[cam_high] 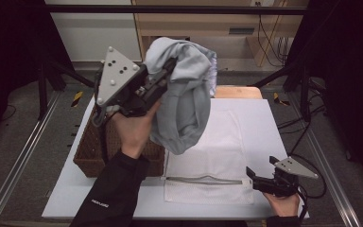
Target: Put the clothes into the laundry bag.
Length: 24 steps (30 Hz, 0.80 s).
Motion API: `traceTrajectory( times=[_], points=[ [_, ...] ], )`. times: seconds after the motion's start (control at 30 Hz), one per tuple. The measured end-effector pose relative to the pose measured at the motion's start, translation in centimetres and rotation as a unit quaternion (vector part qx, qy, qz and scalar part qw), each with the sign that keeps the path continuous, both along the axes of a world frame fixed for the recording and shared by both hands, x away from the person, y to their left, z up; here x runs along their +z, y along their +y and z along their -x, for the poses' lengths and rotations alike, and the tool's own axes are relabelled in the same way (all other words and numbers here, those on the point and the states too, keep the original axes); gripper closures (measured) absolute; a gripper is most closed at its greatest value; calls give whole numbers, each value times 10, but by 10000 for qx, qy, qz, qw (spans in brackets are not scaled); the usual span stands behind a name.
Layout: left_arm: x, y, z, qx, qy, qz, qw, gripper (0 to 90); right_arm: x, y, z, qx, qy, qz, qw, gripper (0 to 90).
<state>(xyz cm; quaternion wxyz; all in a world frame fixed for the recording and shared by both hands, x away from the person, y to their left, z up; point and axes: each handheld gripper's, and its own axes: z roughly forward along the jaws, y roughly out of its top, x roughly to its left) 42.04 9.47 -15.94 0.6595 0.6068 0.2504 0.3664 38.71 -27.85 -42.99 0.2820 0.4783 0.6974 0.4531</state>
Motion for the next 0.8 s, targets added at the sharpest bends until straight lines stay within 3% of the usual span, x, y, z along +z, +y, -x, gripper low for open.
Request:
traceTrajectory(
  times=[0.2, 0.4, 0.43, 0.47, 0.6, 0.67, 0.8],
  points=[
    [-15, -26, -2, -267, 112, -102, 9995, 750, 1, -2, 1, -7, -38, -22, 10000, 65],
    [-46, -53, -9, -431, 306, -373, 9979, 750, 0, -5, 1, -48, -121, 21, 9999, 66],
    [-52, -58, -10, -482, 412, -400, 9972, 750, 0, -5, 1, -44, -136, 10, 9999, 66],
    [-52, -58, -10, -482, 412, -400, 9972, 750, 0, -5, 1, -44, -136, 10, 9999, 66],
    [-89, -83, -22, -627, 737, -664, 9931, 748, -1, -9, 1, -134, -111, 8, 9998, 83],
    [-102, -90, -26, -677, 877, -730, 9912, 747, -1, -10, 1, -256, 67, 46, 9996, 86],
    [-135, -107, -32, -818, 1157, -941, 9854, 743, -3, -10, -1, -304, 143, 25, 9994, 85]
  ],
)
